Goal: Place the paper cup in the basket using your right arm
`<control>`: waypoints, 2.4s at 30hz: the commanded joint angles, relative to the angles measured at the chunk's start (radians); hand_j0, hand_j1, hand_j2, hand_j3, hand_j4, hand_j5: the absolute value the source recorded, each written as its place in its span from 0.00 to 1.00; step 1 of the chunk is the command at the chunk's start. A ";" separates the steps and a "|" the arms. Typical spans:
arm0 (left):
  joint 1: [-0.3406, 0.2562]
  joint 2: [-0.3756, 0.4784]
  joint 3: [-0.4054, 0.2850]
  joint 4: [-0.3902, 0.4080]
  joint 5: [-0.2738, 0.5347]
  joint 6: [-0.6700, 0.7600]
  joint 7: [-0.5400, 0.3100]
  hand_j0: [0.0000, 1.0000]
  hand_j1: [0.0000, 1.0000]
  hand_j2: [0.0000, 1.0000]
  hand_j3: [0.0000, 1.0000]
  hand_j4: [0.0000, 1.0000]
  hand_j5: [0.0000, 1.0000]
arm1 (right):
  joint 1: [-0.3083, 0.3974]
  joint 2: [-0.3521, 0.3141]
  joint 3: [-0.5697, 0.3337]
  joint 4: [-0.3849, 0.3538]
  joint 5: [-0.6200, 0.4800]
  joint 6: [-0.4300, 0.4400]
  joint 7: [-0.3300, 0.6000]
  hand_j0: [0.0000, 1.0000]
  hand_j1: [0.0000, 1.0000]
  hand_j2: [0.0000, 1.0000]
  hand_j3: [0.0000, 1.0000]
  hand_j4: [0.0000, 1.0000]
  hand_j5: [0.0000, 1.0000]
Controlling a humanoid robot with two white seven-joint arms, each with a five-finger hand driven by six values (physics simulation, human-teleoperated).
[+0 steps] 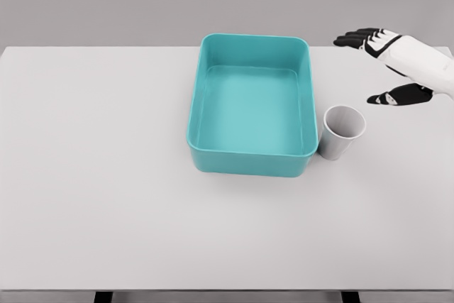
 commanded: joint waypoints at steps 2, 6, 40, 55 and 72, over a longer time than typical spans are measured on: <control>0.000 0.000 0.000 0.000 0.001 0.000 0.000 1.00 1.00 1.00 1.00 1.00 1.00 | -0.008 0.000 -0.004 0.035 -0.010 -0.039 0.007 1.00 1.00 1.00 1.00 1.00 1.00; 0.000 0.000 0.000 0.000 0.001 0.000 0.000 1.00 1.00 1.00 1.00 1.00 1.00 | -0.009 -0.013 0.008 0.142 -0.163 -0.054 0.001 1.00 1.00 1.00 1.00 1.00 1.00; 0.000 0.000 0.000 0.000 0.001 -0.002 0.000 1.00 1.00 1.00 1.00 1.00 1.00 | 0.143 -0.027 0.401 0.280 -0.919 -0.076 -0.108 0.99 0.99 0.99 0.99 0.99 0.99; 0.000 0.000 0.000 0.000 0.001 0.000 0.000 1.00 1.00 1.00 1.00 1.00 1.00 | 0.140 0.036 0.427 0.294 -0.905 -0.076 -0.111 1.00 1.00 1.00 1.00 1.00 1.00; 0.000 0.000 0.000 0.000 0.001 0.000 0.000 1.00 1.00 1.00 1.00 1.00 1.00 | 0.095 0.069 0.458 0.315 -0.904 -0.076 -0.110 1.00 1.00 1.00 1.00 1.00 1.00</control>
